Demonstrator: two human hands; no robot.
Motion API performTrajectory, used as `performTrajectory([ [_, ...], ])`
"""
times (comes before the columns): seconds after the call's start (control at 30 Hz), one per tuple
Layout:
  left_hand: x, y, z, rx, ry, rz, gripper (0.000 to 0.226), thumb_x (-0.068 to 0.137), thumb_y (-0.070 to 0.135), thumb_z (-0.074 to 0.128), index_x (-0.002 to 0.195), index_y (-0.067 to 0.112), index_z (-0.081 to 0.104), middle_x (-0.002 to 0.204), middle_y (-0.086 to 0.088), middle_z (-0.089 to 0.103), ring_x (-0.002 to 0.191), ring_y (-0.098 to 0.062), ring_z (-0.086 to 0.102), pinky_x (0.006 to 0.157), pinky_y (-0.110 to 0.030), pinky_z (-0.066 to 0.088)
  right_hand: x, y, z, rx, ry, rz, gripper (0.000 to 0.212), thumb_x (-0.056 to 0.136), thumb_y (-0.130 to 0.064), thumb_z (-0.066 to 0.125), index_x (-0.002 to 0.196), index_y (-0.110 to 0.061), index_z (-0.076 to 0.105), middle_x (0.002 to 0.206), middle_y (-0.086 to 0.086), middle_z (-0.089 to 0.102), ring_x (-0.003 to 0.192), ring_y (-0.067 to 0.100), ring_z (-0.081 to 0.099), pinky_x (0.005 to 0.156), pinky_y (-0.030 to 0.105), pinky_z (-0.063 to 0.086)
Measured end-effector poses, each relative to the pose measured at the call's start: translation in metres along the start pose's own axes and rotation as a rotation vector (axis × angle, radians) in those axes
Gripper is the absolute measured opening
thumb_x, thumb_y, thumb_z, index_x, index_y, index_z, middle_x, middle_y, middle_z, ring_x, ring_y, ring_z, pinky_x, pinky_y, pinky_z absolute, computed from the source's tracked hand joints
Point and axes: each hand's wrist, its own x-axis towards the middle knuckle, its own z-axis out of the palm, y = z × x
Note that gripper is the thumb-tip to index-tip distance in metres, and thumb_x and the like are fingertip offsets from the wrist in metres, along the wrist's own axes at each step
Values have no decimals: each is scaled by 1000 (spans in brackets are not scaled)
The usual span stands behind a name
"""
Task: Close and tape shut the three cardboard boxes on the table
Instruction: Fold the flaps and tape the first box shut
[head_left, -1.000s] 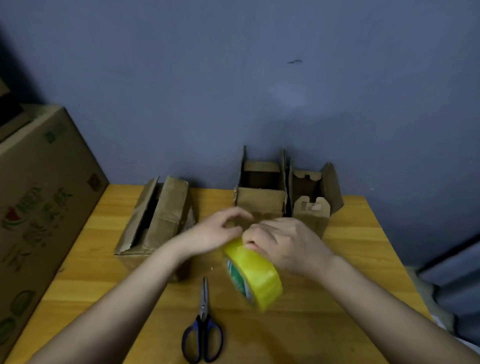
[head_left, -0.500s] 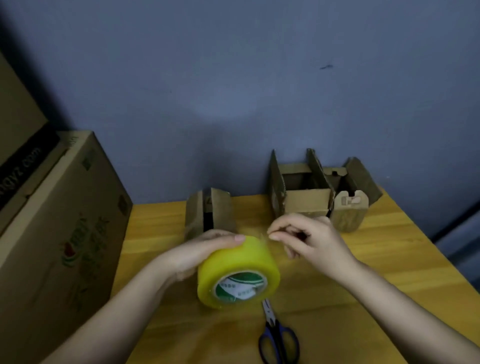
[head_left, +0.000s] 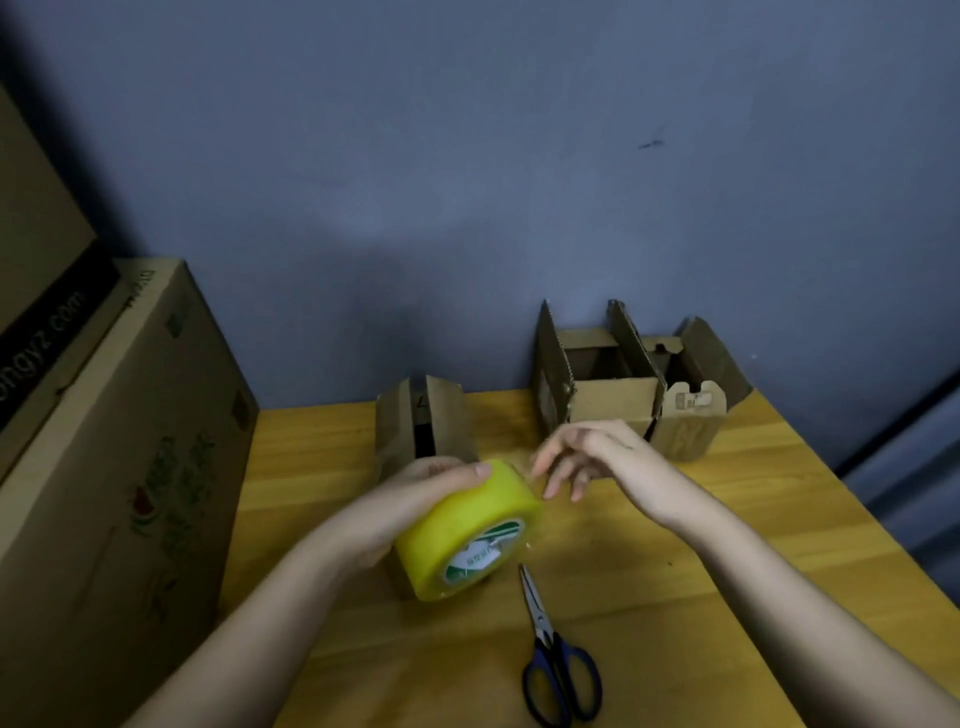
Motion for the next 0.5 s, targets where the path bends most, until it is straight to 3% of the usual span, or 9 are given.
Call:
performTrajectory([
  [0.1,-6,-2,9,138,-25,-22,38,69,48,66,96,24,54,88,7,65,73,-4,63,65,-18,48,11,7,12,-109,193,96,16,89,-16,67,76,-10,62,71,2,66,62,10,62,58,32,51],
  [0.17,-7,-6,17,235,-27,-49,50,66,54,64,103,24,48,101,2,66,84,-11,62,70,-24,48,15,12,18,-180,257,106,22,79,-11,76,81,-15,55,75,4,63,63,10,58,56,32,53],
  [0.27,-6,-13,34,112,40,-33,40,86,39,68,105,15,42,103,-2,72,77,-2,67,65,-19,51,15,17,18,-208,304,104,32,76,-9,78,92,-22,54,77,0,67,69,7,60,69,29,51],
  [0.37,-8,-16,52,20,110,25,35,90,26,63,106,7,38,93,-6,75,72,-1,68,57,-16,49,15,20,19,-177,336,115,28,78,-10,78,96,-24,62,76,-4,68,75,5,62,76,22,50],
  [0.43,-9,-18,58,-5,165,63,35,89,27,63,105,9,38,90,-7,75,72,-2,69,56,-15,48,14,23,19,-34,328,119,16,80,-7,75,90,-18,70,79,-2,69,77,7,62,75,24,50],
  [0.5,-11,-18,61,-63,176,91,34,88,25,63,105,8,39,91,-9,75,74,-3,69,57,-15,48,12,22,20,137,323,148,8,83,-6,72,85,-14,73,75,-5,67,72,2,60,67,17,48],
])
